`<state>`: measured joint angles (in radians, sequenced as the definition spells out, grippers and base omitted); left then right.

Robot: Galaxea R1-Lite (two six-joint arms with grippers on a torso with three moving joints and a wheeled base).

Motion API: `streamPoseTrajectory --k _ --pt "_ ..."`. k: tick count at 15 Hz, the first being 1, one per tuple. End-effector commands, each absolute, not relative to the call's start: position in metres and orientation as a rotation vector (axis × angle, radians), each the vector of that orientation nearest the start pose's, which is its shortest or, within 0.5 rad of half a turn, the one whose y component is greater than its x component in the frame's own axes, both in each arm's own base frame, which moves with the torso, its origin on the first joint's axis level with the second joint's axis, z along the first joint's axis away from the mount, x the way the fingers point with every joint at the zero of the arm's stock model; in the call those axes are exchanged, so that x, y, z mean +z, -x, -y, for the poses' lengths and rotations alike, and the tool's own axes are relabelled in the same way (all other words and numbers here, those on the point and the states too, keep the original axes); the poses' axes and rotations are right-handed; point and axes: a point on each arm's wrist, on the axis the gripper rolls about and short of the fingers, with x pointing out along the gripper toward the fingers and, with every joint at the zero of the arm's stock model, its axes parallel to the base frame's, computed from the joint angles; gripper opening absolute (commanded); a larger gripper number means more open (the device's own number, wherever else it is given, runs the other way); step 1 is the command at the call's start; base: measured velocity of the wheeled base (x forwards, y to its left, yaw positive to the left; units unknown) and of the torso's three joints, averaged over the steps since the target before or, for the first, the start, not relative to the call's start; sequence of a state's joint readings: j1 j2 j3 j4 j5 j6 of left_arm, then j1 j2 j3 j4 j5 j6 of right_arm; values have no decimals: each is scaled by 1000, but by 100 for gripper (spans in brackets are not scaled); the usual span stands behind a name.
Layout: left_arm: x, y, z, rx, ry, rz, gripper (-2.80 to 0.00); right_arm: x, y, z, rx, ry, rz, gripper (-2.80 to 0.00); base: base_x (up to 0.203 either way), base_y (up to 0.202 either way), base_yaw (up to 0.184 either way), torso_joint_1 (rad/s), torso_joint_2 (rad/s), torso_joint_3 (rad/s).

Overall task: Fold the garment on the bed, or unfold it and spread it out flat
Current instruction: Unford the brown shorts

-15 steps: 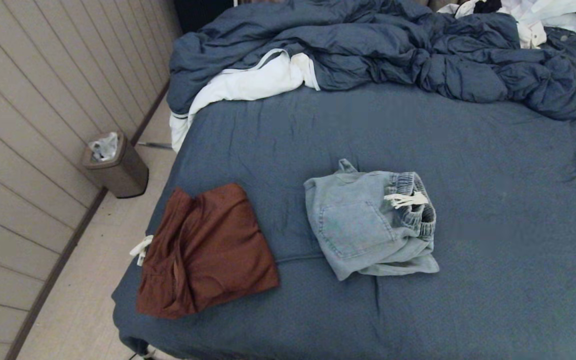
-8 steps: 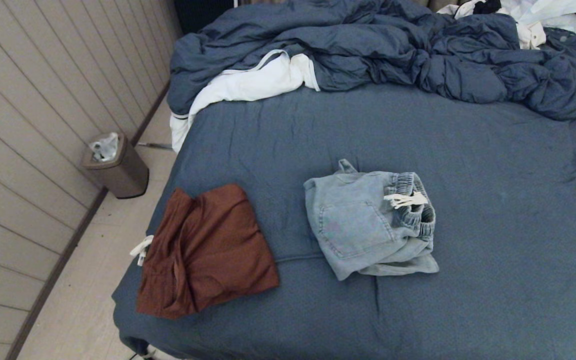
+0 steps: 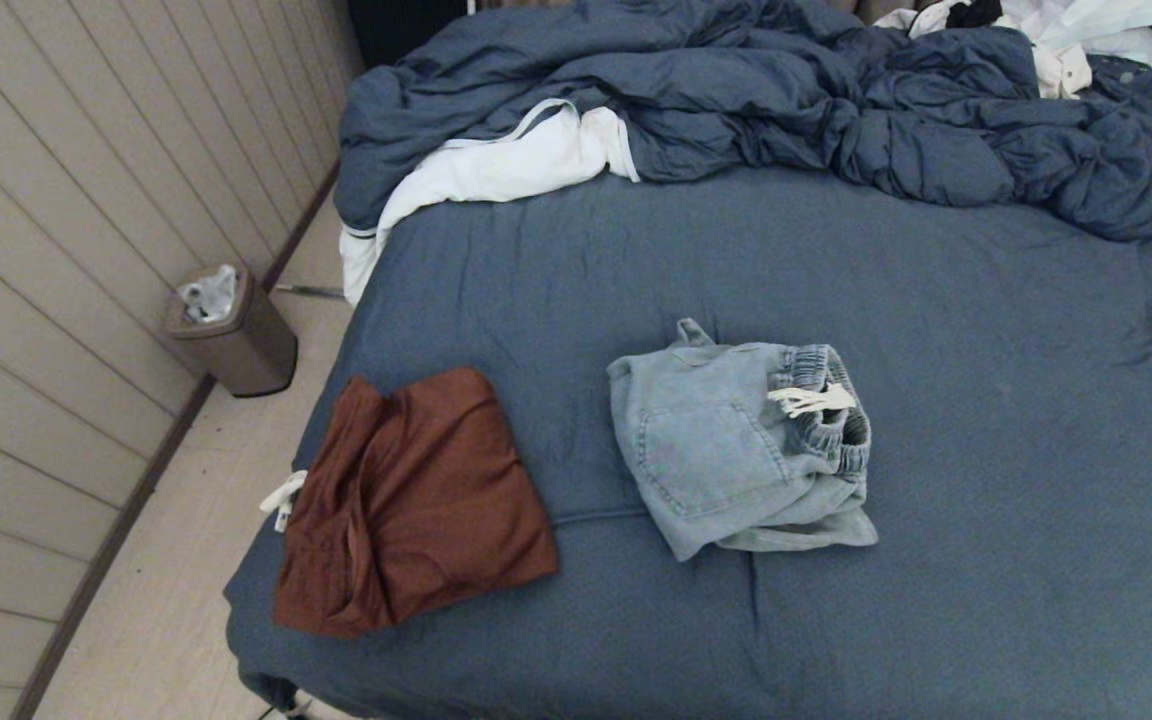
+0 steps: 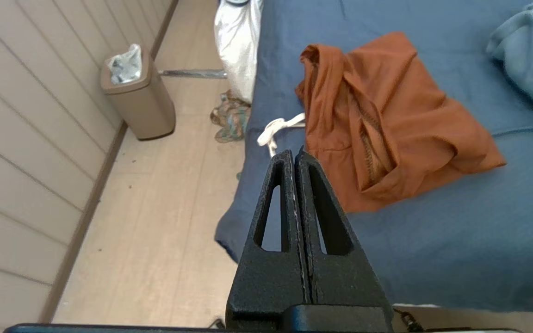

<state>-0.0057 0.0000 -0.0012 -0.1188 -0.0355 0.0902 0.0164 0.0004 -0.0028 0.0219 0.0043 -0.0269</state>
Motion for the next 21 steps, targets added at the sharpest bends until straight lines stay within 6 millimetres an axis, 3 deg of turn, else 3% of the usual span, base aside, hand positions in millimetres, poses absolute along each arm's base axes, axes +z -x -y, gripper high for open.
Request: streamPoseTrajectory --k 1,21 --pt "88 23 1 -35 -79 120 -280 73 23 0 22 20 -29 -280 0 0 0 0 0 0" --pt "89 23 0 -21 -2 126 -280 73 23 0 20 -14 -28 -280 0 0 0 0 0 0"
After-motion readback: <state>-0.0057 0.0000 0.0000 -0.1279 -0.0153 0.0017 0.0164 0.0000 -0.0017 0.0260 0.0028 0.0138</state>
